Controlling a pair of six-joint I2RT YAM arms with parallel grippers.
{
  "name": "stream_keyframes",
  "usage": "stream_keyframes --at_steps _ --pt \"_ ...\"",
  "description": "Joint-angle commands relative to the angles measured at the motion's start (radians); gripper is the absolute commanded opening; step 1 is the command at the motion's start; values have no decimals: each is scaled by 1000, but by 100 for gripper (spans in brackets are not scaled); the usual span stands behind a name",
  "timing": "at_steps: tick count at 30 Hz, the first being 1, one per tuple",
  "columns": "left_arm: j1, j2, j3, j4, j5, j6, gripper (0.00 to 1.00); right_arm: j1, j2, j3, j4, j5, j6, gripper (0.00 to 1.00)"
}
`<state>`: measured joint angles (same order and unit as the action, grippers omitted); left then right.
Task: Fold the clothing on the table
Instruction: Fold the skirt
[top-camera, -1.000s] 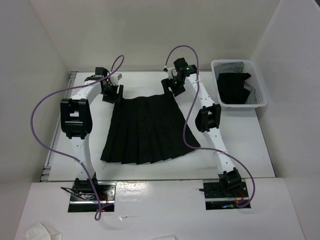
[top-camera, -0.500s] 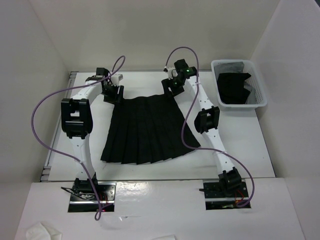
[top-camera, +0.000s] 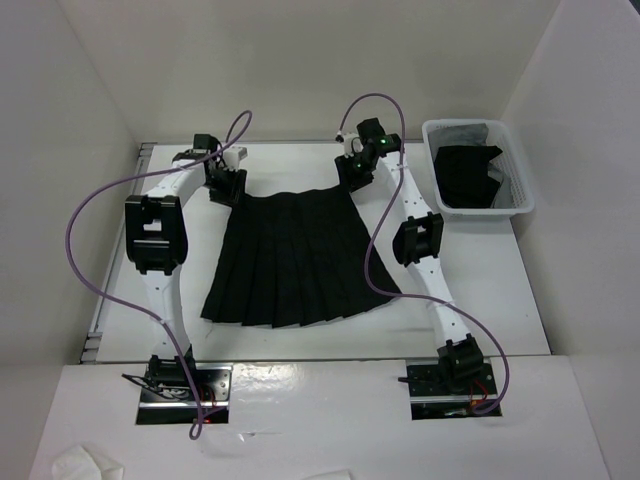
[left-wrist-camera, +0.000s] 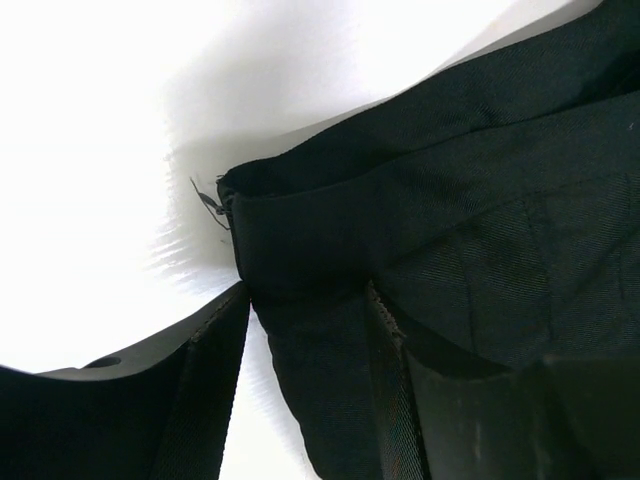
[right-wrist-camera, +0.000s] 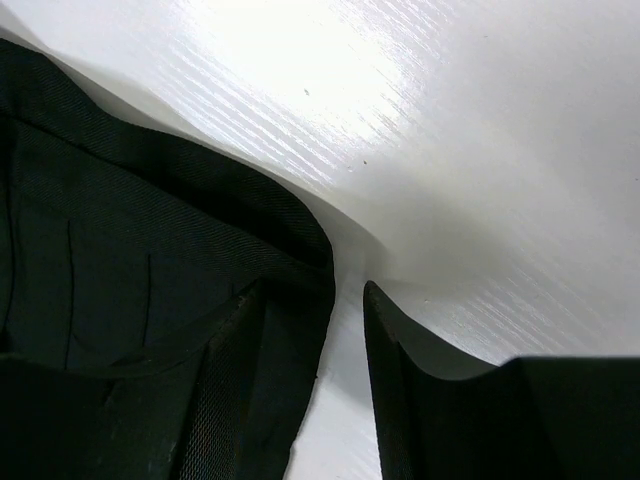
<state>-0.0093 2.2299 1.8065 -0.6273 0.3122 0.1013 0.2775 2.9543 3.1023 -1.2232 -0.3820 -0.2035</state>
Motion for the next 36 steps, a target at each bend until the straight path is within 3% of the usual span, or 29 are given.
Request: stream_keyframes --at_steps 1,22,25,33,35,36 --pt "-4 13 57 3 36 23 56 3 25 35 25 -15 -13 49" --pt "-4 143 208 -6 102 71 56 3 52 35 44 -78 -22 48" --pt "-4 172 238 -28 93 80 52 3 52 35 44 -78 -31 47" --pt "-4 201 336 -37 111 80 27 3 52 35 34 -68 -40 38" --pt "-4 211 369 -57 122 80 21 3 43 35 25 -55 -40 30" --pt "5 211 369 -57 122 80 19 3 43 35 25 -43 -40 22"
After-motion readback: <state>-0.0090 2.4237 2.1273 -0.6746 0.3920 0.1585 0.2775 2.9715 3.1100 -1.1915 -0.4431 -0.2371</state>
